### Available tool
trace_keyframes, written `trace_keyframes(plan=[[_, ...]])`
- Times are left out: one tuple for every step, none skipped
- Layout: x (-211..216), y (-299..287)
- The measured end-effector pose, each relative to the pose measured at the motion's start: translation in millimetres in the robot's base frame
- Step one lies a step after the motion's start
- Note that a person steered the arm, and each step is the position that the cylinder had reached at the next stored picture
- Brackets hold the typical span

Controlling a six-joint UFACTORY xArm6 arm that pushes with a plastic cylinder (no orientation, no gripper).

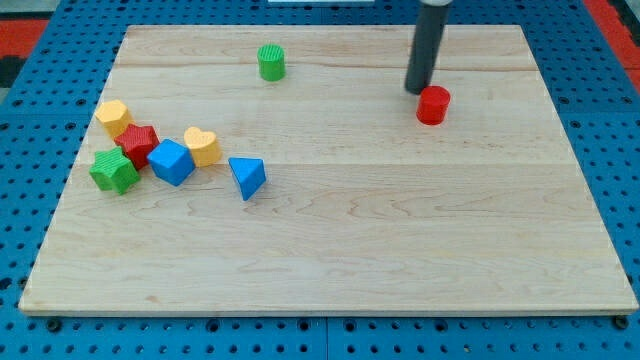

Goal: Push the blue triangle into the red circle

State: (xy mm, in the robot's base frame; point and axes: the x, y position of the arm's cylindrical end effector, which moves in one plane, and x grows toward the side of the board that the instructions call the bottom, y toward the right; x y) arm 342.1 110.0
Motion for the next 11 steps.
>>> trace_keyframes(plan=[[25.7,43.2],[24.3,29.1],[34.5,-57.5],[40.4,-160.1],[22.0,-175.3],[48.6,-159.4],[101.0,-195.3],[130.1,-254.0],[162.7,-258.5],[129.5,-220.3],[89.2,-173.0]])
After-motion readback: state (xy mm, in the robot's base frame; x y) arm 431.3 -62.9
